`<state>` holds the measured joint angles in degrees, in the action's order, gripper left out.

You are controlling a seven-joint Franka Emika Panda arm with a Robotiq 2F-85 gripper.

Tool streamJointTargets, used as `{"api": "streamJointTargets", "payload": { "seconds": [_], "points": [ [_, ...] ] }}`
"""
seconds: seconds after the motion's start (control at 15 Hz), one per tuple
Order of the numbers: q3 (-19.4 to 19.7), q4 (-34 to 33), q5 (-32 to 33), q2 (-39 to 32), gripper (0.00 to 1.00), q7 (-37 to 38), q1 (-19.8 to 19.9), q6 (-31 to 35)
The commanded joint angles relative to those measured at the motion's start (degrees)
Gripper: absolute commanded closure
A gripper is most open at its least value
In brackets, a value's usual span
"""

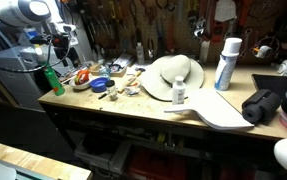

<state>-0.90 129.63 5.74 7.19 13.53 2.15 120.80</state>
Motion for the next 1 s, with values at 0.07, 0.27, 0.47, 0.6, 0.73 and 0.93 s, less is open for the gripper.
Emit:
{"api": "streamJointTargets", "payload": {
  "seconds": [0.07, 0.27, 0.47, 0.6, 0.73, 0.93],
  "points": [
    [1.8, -1.6, -12.8, -7.4, 0.00, -6.9, -0.2, 6.4],
    [2.7, -2.5, -16.0, -9.7, 0.00, -11.0, 0.7, 6.4],
    [2.6, -3.3, -18.4, -10.5, 0.00, -14.6, 0.7, 5.3],
    [1.8, -3.1, -18.0, -10.1, 0.00, -15.8, -0.1, 5.4],
    [1.2, -3.0, -14.4, -10.3, 0.00, -13.3, -1.1, 7.0],
    [1.0, -3.4, -10.7, -11.3, 0.00, -11.4, -1.7, 7.4]
  ]
}}
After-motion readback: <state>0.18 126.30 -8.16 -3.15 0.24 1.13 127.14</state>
